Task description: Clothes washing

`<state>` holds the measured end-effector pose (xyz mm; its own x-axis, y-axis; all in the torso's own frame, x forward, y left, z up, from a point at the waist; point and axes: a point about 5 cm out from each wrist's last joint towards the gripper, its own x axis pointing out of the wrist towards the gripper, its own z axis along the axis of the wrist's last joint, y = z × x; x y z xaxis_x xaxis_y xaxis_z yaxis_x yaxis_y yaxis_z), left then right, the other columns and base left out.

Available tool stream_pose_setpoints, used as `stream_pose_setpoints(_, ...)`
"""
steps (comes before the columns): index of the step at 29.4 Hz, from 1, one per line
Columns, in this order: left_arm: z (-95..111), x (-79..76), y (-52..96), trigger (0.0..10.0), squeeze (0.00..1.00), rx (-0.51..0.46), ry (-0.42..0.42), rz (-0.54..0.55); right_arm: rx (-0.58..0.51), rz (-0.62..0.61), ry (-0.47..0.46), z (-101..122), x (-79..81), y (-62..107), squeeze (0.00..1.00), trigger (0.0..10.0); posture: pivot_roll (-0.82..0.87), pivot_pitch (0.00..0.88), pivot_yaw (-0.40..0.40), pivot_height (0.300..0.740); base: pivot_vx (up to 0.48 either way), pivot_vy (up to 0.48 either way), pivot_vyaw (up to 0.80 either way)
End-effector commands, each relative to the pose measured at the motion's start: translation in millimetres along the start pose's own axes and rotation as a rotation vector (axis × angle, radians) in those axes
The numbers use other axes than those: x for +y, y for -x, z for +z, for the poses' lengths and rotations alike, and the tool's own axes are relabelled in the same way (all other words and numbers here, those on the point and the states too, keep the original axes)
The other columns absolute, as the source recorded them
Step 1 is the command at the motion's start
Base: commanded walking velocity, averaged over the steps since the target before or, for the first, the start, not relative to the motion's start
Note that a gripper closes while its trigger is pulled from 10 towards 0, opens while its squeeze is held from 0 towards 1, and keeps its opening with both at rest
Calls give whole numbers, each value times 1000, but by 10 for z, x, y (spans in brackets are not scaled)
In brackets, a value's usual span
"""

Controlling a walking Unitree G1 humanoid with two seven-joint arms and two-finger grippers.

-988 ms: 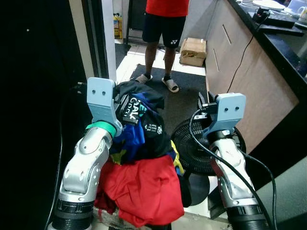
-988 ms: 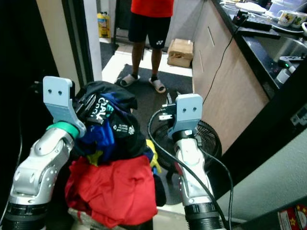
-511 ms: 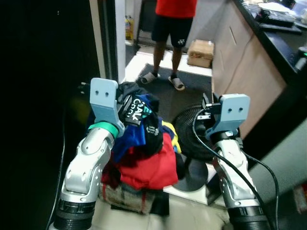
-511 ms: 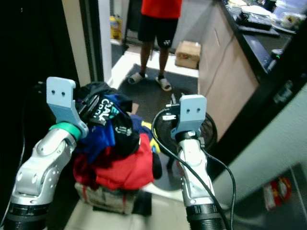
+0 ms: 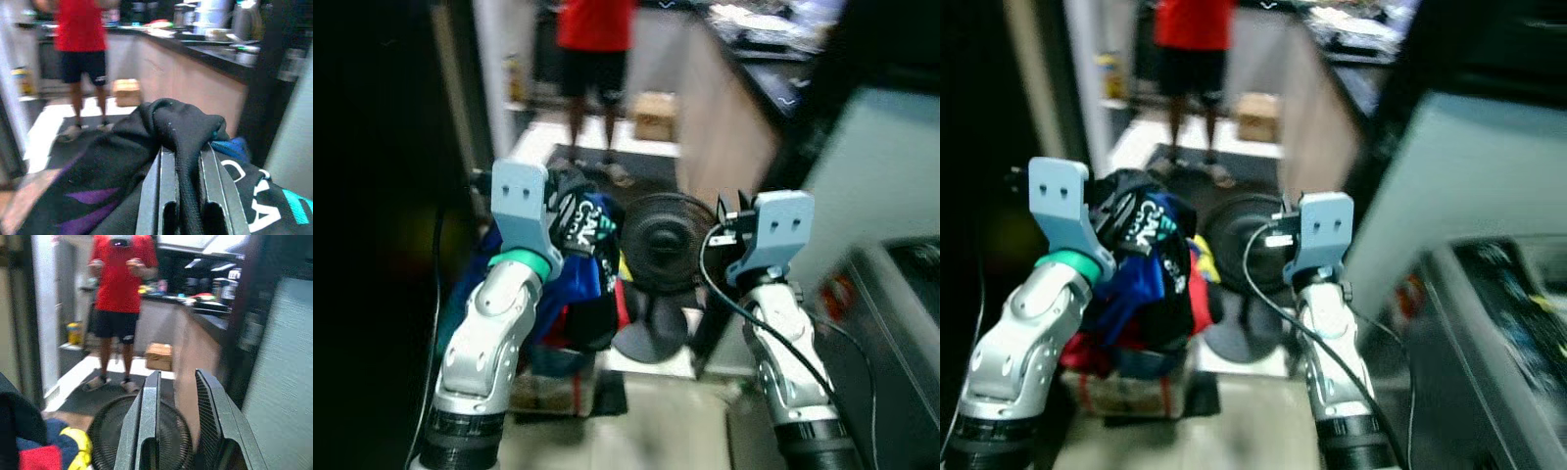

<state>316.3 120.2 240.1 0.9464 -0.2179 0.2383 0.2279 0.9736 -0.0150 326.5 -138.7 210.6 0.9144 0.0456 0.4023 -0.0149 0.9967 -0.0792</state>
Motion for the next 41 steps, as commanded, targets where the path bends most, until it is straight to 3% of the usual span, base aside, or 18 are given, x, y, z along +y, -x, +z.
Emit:
stream_pose_setpoints(1,102,-7,-27,10000,0,-46,-4,-10,-7,0,-3,32,-1,-27,0,10000,95,0,-3,740,0,0,-800)
stream_pose_setpoints(10,129,10,-40,10000,0,-56,-15,-11,-17,-5,-8,50,-8,-50,0,10000,98,0,0,740,0,0,-800)
stream_pose_setpoints(14,217,50,-70,10000,0,-91,-48,-9,-36,-27,-58,103,-19,-73,0,10000,102,0,3,740,0,0,-800)
stream_pose_setpoints(15,322,94,-96,10000,0,-130,-90,-8,-74,-41,-115,199,-36,-110,0,10000,102,0,6,740,0,0,-800)
stream_pose_setpoints(18,479,146,-125,10000,0,-183,-123,-6,-137,-32,-146,363,-36,-157,0,10000,103,0,9,740,0,0,-800)
stream_pose_setpoints(28,970,207,-154,10000,0,-334,-139,-18,-326,33,-155,872,24,-272,0,10000,104,0,14,740,0,0,-800)
stream_pose_setpoints(32,1026,218,-141,10000,0,-353,-108,-9,-356,73,-113,929,86,-269,0,10000,104,0,14,740,0,0,-800)
stream_pose_setpoints(41,1013,244,-140,10000,0,-348,-100,16,-355,91,-122,948,111,-259,0,10000,115,0,5,740,0,0,-800)
